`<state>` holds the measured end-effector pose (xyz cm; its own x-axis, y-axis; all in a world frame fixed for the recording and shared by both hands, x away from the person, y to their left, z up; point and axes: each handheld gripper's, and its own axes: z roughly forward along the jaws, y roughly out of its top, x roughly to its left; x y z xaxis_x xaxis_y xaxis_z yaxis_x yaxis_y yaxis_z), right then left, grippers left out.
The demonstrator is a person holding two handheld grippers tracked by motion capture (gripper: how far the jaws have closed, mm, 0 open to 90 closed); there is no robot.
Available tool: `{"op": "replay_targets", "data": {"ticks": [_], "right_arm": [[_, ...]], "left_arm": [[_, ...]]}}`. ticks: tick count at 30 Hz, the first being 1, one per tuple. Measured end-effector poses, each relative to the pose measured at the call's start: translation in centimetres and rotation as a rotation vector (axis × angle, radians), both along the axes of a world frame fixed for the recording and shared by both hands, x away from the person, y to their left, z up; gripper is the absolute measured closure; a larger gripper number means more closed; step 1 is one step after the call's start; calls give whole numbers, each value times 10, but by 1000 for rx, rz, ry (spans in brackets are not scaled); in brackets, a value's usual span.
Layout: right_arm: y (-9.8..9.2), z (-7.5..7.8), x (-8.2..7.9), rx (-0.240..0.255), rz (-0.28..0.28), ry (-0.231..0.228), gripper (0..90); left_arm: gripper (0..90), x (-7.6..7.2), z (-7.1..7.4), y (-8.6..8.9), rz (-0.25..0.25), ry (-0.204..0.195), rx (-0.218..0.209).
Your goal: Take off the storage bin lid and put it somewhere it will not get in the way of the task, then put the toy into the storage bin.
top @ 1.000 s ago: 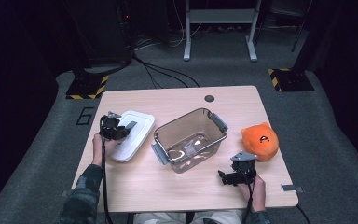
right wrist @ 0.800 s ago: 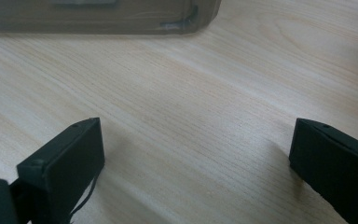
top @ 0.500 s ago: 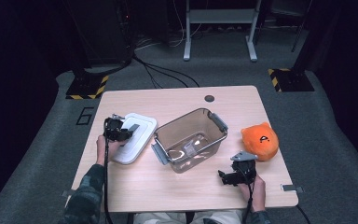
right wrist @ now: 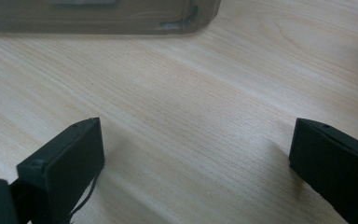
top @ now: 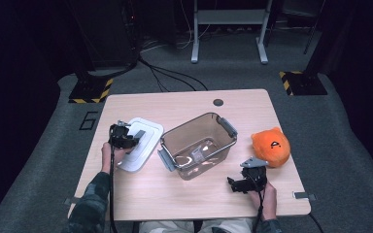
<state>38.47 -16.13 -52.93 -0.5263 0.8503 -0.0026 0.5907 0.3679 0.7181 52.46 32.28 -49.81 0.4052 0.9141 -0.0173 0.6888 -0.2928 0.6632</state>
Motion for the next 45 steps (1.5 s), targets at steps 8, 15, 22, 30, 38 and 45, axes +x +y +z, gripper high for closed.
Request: {"op": "replay_targets", "data": {"ticks": [8, 15, 22, 30, 38, 45], "right_arm": [[0, 0, 0, 0, 0, 0, 23], [0, 0, 0, 0, -1, 0, 23], [0, 0, 0, 0, 0, 0, 23], [0, 0, 0, 0, 0, 0, 23], [0, 0, 0, 0, 0, 0, 23], [0, 0, 0, 0, -1, 0, 23]], "left_arm": [[264, -8, 11, 3, 29, -20, -14], [158, -22, 24, 0, 19, -52, -35], [145, -41, 31, -9, -33, -82, -23], [139, -63, 34, -19, -76, -109, -2], [111, -90, 23, -29, -118, -123, 7], [93, -117, 3, -45, -164, -122, 38]]}}
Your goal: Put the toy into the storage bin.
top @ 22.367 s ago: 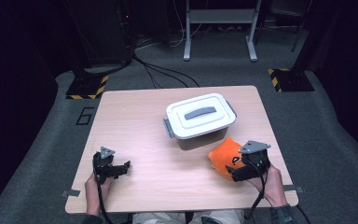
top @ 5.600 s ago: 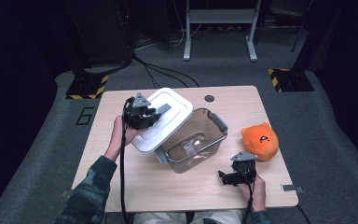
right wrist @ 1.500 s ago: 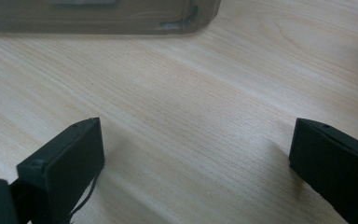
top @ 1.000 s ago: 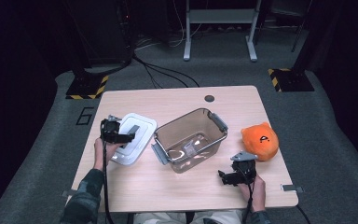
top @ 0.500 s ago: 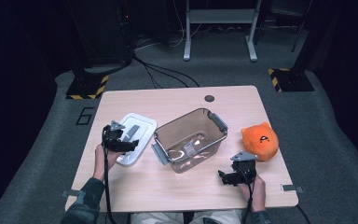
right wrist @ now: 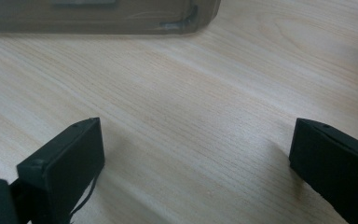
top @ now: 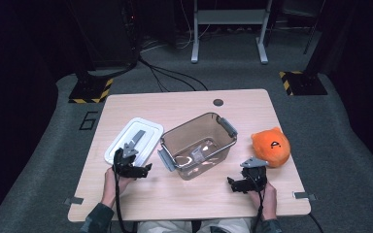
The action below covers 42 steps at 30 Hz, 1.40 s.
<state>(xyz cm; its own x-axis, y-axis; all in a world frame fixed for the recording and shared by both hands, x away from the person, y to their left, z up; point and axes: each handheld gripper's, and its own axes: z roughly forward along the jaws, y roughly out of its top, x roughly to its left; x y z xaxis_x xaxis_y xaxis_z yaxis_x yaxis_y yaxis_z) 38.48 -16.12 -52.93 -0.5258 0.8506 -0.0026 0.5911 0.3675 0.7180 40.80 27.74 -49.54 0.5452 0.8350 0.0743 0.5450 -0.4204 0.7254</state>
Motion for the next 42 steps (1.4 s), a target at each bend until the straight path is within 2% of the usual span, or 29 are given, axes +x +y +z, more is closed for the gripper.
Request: {"op": "replay_targets", "data": {"ticks": [2, 8, 11, 12, 15, 18, 20, 25, 32, 34, 37, 39, 41, 42], "right_arm": [[0, 0, 0, 0, 0, 0, 23], [0, 0, 0, 0, 0, 0, 23], [0, 0, 0, 0, -1, 0, 23], [0, 0, 0, 0, -1, 1, 23], [0, 0, 0, 2, -3, 3, 23], [0, 0, 0, 0, -1, 1, 20], [0, 0, 0, -2, -1, -2, 18], [0, 0, 1, -7, -10, -2, 0], [2, 0, -1, -14, -32, -11, 0], [3, 1, -3, -32, -65, -18, 0], [4, 2, -6, -51, -57, -44, 15], [3, 3, -7, -37, -57, -44, 12], [2, 6, -8, -1, -60, -36, 14], [1, 7, -9, -5, -56, -40, 15]], "left_arm": [[78, -6, -7, -5, -18, 13, -2], [61, -21, -25, -22, -51, 7, 36], [48, -25, -30, -27, -59, 7, 28], [48, -26, -32, -28, -50, -7, 17], [48, -30, -33, -30, -36, -31, 13], [49, -32, -34, -31, -40, -35, 5], [49, -30, -34, -30, -45, -21, -4], [52, -23, -35, -26, -64, 42, -52], [53, -24, -34, -27, -59, 46, -47], [53, -24, -34, -27, -62, 46, -45], [54, -24, -34, -28, -55, 41, -49], [54, -24, -34, -28, -55, 41, -49], [55, -24, -34, -28, -57, 41, -48], [54, -24, -34, -28, -56, 41, -49]]}}
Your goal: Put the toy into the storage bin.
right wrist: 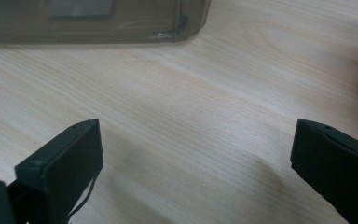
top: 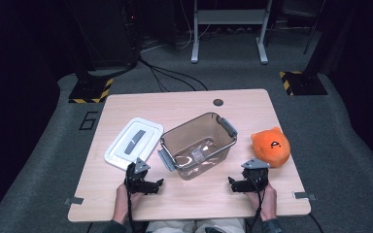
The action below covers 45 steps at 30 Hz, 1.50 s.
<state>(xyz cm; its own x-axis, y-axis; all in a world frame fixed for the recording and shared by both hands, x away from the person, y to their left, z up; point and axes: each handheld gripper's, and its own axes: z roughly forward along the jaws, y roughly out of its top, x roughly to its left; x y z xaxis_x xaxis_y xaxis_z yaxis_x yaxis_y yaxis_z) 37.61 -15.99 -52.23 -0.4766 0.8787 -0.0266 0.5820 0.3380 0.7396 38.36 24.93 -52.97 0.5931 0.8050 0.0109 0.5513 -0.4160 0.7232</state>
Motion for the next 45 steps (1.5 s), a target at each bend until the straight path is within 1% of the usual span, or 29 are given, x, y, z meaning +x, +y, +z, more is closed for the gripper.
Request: {"op": "replay_targets", "data": {"ticks": [2, 3, 4, 6, 10, 12, 13, 14, 16, 19, 22, 23, 26, 27, 31, 32, 40, 45], "right_arm": [[-1, 7, -2, -8, 2, -4, 18], [-1, 11, -4, -2, -8, -7, 20], [-2, 13, -4, -7, 3, -10, 21], [-3, 23, -5, -6, -11, -15, 23], [-7, 37, -5, -32, -9, -26, 22], [-8, 44, -4, -29, -21, -28, 22], [-10, 47, -3, -36, -16, -32, 22], [-10, 49, -3, -34, -28, -35, 23], [-13, 54, -2, -33, -22, -35, 24], [-15, 60, 0, -24, -35, -39, 27], [-18, 66, 2, -25, -26, -45, 29], [-17, 68, 3, -16, -37, -43, 31], [-19, 74, 4, -22, -30, -48, 35], [-19, 75, 5, -20, -36, -52, 35], [-21, 81, 8, -29, -35, -55, 36], [-22, 85, 9, -32, -37, -57, 36], [-31, 100, 15, -44, -53, -74, 36], [-39, 108, 22, -49, -81, -76, 35]], "left_arm": [[54, 0, 0, 0, 0, -1, 1], [54, 0, 0, 0, 0, -1, 1], [54, 0, 0, 0, 0, 0, 0], [54, 0, 0, 0, 0, 0, 2], [54, 0, 0, 0, 1, 0, 2], [54, 0, 0, 0, 1, 0, 2], [54, 0, 0, 0, 1, 2, 0], [54, 0, 0, 0, 1, 2, 0], [54, 0, 0, 0, 1, 2, 1], [54, 0, 0, 0, 1, 2, 1], [54, 0, 0, 0, 1, 3, 0], [54, 0, 0, 0, 1, 3, 1], [54, 0, 0, 0, 3, 1, -2], [54, 0, -1, 0, 5, -3, -4], [54, 0, 0, 0, 1, 2, 4], [54, 0, 0, 0, 0, 0, 0], [54, 0, 0, 0, -1, 3, 5], [54, 0, 0, 0, 1, -2, 1]]}}
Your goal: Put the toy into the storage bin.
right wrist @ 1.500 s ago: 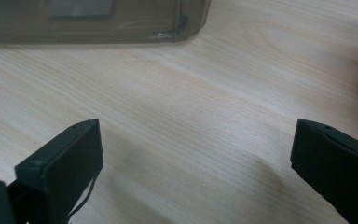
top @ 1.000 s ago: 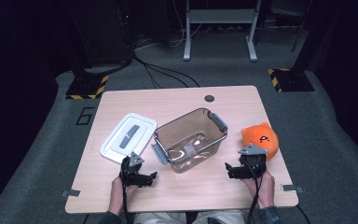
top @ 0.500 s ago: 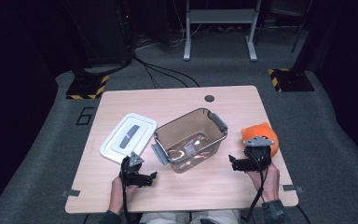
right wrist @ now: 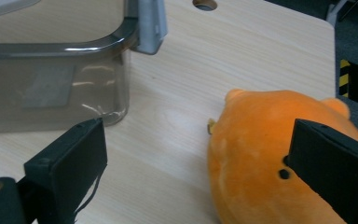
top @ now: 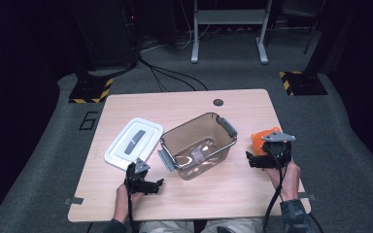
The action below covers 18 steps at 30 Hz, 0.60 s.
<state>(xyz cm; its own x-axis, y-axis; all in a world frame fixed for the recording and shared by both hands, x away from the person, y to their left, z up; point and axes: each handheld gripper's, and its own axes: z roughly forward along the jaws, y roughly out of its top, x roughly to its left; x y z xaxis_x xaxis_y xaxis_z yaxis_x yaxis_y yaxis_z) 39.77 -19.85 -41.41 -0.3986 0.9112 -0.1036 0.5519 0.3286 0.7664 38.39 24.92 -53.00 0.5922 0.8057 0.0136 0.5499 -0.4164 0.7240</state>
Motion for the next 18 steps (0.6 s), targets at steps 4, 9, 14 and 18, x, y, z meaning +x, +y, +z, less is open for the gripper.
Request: {"op": "replay_targets", "data": {"ticks": [4, 9, 14, 18], "right_arm": [[-8, 5, 7, -6, -22, 1, 35], [-19, 5, 20, -21, -52, 23, 30], [-27, 1, 31, -24, -97, 61, 25], [-35, -3, 40, -28, -127, 85, 20]], "left_arm": [[54, 0, 0, 0, 0, 0, 0], [54, 0, 0, 0, 0, 0, 0], [54, 0, 0, 0, 0, 0, 0], [54, 0, 0, 0, 0, 0, 0]]}}
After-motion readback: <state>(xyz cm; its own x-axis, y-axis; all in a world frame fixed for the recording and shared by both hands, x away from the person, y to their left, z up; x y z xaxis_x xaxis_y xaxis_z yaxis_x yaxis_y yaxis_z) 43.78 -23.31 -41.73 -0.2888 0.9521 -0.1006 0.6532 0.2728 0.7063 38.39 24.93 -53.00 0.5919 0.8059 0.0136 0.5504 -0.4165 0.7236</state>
